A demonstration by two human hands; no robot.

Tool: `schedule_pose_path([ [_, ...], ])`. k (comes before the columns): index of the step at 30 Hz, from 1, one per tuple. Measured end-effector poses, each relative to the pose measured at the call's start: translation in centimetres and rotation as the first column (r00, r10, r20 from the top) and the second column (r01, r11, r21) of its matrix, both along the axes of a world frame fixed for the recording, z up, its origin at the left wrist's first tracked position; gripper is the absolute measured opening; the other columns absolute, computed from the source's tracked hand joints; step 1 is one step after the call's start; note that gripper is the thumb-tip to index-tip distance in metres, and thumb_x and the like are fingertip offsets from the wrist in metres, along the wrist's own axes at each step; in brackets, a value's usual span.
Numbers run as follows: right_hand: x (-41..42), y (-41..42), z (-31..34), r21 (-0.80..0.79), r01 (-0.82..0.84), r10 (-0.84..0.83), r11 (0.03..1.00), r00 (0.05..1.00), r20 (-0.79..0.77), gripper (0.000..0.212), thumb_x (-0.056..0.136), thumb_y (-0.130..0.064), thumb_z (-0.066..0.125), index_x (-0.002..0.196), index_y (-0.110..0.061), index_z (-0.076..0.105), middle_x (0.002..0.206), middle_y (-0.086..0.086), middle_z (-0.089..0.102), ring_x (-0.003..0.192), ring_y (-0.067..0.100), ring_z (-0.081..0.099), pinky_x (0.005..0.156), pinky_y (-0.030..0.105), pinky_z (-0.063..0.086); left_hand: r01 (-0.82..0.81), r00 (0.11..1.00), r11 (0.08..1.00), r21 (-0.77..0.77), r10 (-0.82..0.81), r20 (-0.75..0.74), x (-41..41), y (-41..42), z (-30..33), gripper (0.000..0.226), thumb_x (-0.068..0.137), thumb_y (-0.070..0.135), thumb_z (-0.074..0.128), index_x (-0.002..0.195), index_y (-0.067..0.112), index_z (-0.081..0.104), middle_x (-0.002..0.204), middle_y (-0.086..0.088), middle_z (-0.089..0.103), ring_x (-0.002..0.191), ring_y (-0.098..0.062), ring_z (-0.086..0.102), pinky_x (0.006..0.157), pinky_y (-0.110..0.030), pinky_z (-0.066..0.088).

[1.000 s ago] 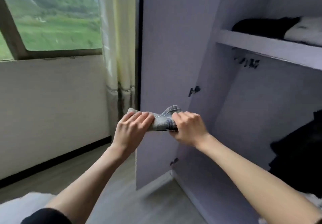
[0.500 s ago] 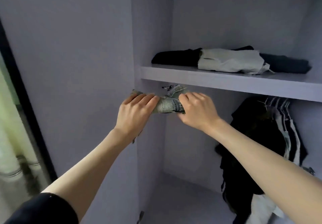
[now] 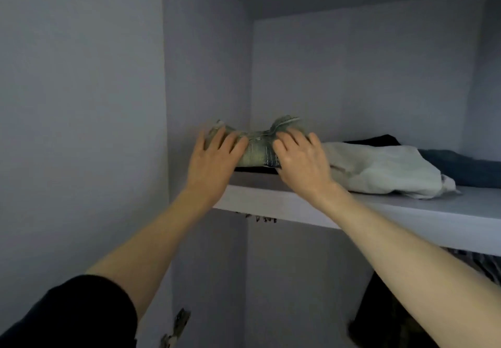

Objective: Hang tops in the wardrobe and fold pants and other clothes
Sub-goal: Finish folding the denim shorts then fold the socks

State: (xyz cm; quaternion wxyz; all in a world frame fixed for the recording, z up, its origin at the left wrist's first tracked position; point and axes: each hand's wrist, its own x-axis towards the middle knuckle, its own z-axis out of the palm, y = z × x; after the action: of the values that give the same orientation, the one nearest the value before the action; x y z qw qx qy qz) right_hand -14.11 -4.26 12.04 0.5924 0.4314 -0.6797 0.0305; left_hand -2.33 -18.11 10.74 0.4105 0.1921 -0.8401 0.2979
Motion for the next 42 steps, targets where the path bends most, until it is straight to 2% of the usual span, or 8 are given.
schedule_pose_path([
  [3,-3.6,-2.7,0.0,0.219,0.021,-0.082,0.975,0.959,0.27,0.049,0.081,-0.044,0.066,0.122,-0.018,0.055,0.123,0.006,0.06,0.111,0.026,0.056,0.089,0.036,0.042,-0.142,0.969,0.941,0.307,0.069,0.238,-3.6,-3.1,-0.2,0.071,0.092,0.007,0.043,0.15,0.022,0.005,0.159,-0.002,0.002,0.146,-0.023,-0.002,0.112,-0.056,-0.005],
  [6,-6.1,-4.8,-0.3,0.344,-0.214,-0.097,0.914,0.709,0.699,0.06,0.092,-0.063,0.028,0.144,-0.033,0.033,0.148,0.0,0.038,0.135,0.025,0.033,0.108,0.042,0.025,-0.06,0.946,0.836,0.545,-0.126,0.297,-5.5,-5.7,-0.6,0.063,0.095,0.013,0.033,0.151,0.021,0.005,0.159,0.003,0.0,0.145,-0.019,-0.01,0.11,-0.054,-0.016],
  [11,-7.8,-7.0,0.1,0.372,-0.305,-0.08,0.877,0.67,0.738,0.048,0.101,-0.033,0.015,0.131,-0.02,0.05,0.14,0.008,0.047,0.128,0.027,0.039,0.106,0.043,0.028,0.066,0.942,0.812,0.58,-0.242,0.233,-6.7,-7.4,-1.8,0.054,0.099,0.026,0.023,0.15,0.025,0.008,0.158,0.007,0.008,0.144,-0.011,-0.005,0.114,-0.039,-0.013],
  [17,-7.8,-7.1,-0.6,0.331,-0.271,-0.068,0.904,0.673,0.737,0.049,0.102,-0.041,0.015,0.149,-0.029,0.02,0.157,-0.001,0.017,0.145,0.017,0.011,0.116,0.04,0.004,-0.036,0.941,0.8,0.599,-0.175,0.29,-7.0,-7.2,-1.8,0.058,0.1,0.029,0.02,0.149,0.023,-0.01,0.157,0.004,-0.016,0.143,-0.014,-0.02,0.113,-0.044,-0.013],
  [23,-4.2,-3.2,-0.9,0.12,-0.221,0.058,0.968,0.658,0.751,0.048,0.103,-0.035,0.016,0.149,-0.026,0.019,0.158,-0.001,0.015,0.145,0.015,0.009,0.116,0.043,0.0,0.229,0.958,0.745,0.626,-0.288,-0.008,-4.1,-4.8,-3.1,0.057,0.102,0.029,0.027,0.15,0.017,0.001,0.158,-0.001,-0.008,0.145,-0.016,-0.01,0.116,-0.045,-0.002],
  [28,1.3,4.5,-3.9,-0.12,-0.129,0.174,0.984,0.636,0.752,0.044,0.101,-0.029,0.029,0.144,-0.021,0.034,0.149,0.0,0.037,0.137,0.016,0.03,0.114,0.038,0.019,0.601,0.782,0.536,0.593,-0.548,-0.297,-1.1,2.6,-5.0,0.057,0.098,0.016,0.042,0.148,0.008,0.017,0.156,-0.008,0.016,0.143,-0.022,0.017,0.116,-0.039,0.019],
  [32,7.4,14.7,-10.7,-0.321,0.071,0.214,0.945,0.609,0.764,0.037,0.1,-0.027,0.039,0.134,-0.017,0.049,0.134,0.001,0.054,0.127,0.018,0.044,0.106,0.036,0.033,0.62,0.626,0.303,0.724,-0.747,-0.223,2.0,11.0,-9.7,0.055,0.099,0.028,0.041,0.149,0.018,0.019,0.155,0.002,0.021,0.141,-0.014,0.022,0.113,-0.024,0.018],
  [42,26.6,36.6,-28.5,-0.057,0.509,-0.104,0.859,0.283,0.954,0.034,0.097,-0.021,0.043,0.13,-0.017,0.052,0.122,0.002,0.062,0.11,0.024,0.058,0.088,0.037,0.046,0.38,0.265,0.045,0.924,-0.962,-0.062,12.7,31.2,-23.9,0.041,0.1,0.022,0.041,0.14,0.02,0.04,0.14,0.004,0.046,0.121,-0.021,0.05,0.097,-0.024,0.039],
])
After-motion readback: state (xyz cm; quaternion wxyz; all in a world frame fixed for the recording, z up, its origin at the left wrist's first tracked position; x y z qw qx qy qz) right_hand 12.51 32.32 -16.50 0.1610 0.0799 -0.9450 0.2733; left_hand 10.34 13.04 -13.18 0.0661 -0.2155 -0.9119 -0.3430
